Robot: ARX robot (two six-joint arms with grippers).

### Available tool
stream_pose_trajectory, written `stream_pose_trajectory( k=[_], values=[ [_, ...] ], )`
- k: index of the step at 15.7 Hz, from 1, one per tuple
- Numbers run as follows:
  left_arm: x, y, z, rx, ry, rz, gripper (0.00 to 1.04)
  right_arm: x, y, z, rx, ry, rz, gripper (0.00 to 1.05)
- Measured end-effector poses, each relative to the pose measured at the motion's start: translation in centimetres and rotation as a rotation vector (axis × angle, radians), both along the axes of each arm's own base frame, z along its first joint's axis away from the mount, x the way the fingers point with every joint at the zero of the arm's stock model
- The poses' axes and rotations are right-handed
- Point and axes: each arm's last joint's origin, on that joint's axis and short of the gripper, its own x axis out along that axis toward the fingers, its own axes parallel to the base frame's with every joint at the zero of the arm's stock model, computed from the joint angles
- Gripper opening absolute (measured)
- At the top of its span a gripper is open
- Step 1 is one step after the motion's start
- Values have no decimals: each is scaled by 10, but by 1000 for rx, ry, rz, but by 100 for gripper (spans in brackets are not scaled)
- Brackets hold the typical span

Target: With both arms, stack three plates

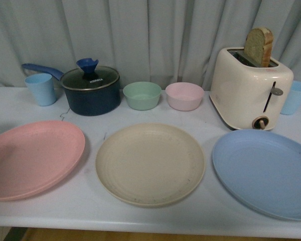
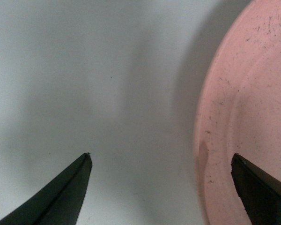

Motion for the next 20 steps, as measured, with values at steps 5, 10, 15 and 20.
stream_pose_trajectory(
  k=[5,10,15,20],
  values=[
    [2,-7,-9,-16,23,-24,39,0,0,0,0,0,0,98],
    [0,-11,-1,-58,9,0,3,0,0,0,0,0,0,98],
    [-5,-13,10,-58,7,20,3,0,0,0,0,0,0,98],
    [-11,-23,62,-26,-71,42,3,0,0,0,0,0,0,98]
  ],
)
